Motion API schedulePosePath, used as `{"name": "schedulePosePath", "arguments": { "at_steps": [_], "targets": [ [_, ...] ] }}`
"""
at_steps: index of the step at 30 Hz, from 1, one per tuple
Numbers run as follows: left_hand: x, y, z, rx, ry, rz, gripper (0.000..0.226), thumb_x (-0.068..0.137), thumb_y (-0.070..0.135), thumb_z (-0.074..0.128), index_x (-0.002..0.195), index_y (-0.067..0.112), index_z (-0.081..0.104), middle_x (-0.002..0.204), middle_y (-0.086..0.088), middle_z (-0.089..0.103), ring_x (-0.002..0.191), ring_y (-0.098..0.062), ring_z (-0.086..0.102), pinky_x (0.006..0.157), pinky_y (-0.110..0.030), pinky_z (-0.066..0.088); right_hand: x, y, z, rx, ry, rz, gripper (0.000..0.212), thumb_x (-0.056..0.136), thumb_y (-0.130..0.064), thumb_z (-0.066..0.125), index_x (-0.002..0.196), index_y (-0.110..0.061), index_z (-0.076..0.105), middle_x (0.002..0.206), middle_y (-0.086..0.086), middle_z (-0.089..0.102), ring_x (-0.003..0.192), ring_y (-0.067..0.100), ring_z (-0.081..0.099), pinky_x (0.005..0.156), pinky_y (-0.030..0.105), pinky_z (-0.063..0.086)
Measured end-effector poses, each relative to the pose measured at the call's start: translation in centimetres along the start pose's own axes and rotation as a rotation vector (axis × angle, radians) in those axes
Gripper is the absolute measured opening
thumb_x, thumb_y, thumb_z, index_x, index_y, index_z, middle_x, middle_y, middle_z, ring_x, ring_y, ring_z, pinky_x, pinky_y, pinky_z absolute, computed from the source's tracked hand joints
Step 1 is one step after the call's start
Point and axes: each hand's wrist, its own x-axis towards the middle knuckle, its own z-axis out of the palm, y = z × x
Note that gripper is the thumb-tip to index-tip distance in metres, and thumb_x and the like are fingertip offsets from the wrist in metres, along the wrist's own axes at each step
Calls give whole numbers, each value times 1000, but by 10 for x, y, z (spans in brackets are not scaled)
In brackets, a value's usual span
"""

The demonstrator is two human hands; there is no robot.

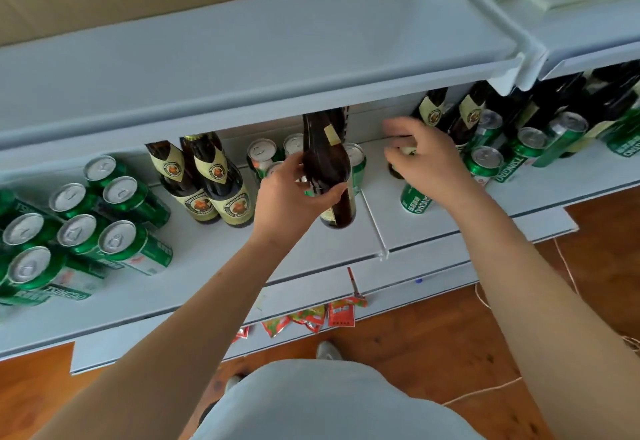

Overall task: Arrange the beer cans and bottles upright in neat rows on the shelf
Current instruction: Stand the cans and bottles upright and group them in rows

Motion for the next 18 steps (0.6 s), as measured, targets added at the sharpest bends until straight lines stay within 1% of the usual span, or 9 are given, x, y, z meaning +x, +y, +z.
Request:
{"name": "schedulePosePath", "arguments": {
  "at_steps": [1, 2, 4, 6, 8, 11, 14, 16, 18],
  "targets": [
    [2, 5, 7, 10, -15, 20, 53, 68, 47, 82, 113, 27, 64, 100, 17, 72, 85, 6, 67, 81, -26, 58, -13, -8, -11, 163, -25, 22, 48, 88, -37, 64, 135, -27, 54, 126, -11, 62, 115, 6, 59, 99, 33, 48],
    [5, 11, 16, 19, -32, 37, 55, 66, 51, 81, 113, 27, 64, 101, 16, 72, 85, 3, 68, 80, -30, 58, -21, -17, -18, 246, -80, 44, 52, 86, -52, 63, 134, -34, 52, 124, -17, 61, 111, 0, 59, 96, 30, 49],
    [9, 19, 35, 62, -72, 63, 57, 64, 55, 78, 112, 27, 64, 100, 14, 73, 86, -5, 69, 78, -33, 58, -23, -28, -25, 157, -145, 58, 62, 79, -69, 60, 132, -38, 52, 116, -19, 63, 102, -3, 60, 86, 22, 48],
    [14, 26, 54, 131, -104, 93, 59, 66, 55, 78, 114, 25, 63, 101, 10, 73, 87, -11, 69, 78, -33, 57, -9, -28, -23, -87, -79, 6, 51, 79, -68, 60, 113, -30, 62, 90, -14, 63, 83, 0, 59, 68, 20, 43],
    [22, 30, 68, 152, -150, 80, 59, 69, 51, 79, 117, 21, 62, 106, 6, 72, 92, -15, 69, 81, -32, 56, 7, -23, -16, -245, 9, -19, 38, 83, -59, 62, 91, -22, 62, 73, -9, 57, 70, 8, 54, 59, 24, 38],
    [36, 33, 70, 196, -179, 70, 46, 80, 41, 76, 116, 16, 65, 107, 1, 72, 96, -16, 68, 83, -31, 55, 27, -13, -1, -409, 93, -31, 44, 87, -55, 59, 87, -11, 56, 70, -2, 54, 69, 20, 55, 60, 28, 39],
    [46, 23, 51, 374, 5, 176, 37, 86, 33, 68, 119, 17, 66, 112, -2, 68, 103, -21, 64, 84, -37, 54, 46, -5, 8, -481, 160, -24, 43, 92, -53, 55, 85, -11, 49, 68, -1, 49, 66, 22, 53, 57, 30, 36],
    [50, 7, 38, 547, 61, 207, 43, 88, 34, 64, 127, 15, 60, 122, -9, 59, 115, -30, 53, 91, -41, 47, 62, -2, 14, -509, 179, 14, 42, 93, -52, 54, 88, -11, 49, 75, 4, 53, 68, 23, 52, 57, 30, 35],
    [53, -9, 31, 676, 30, 124, 56, 89, 45, 60, 134, 14, 50, 130, -14, 49, 123, -35, 42, 101, -44, 37, 77, 2, 22, -529, 195, 42, 42, 94, -52, 52, 91, -9, 52, 81, 8, 56, 73, 27, 57, 57, 30, 35]
  ]
}}
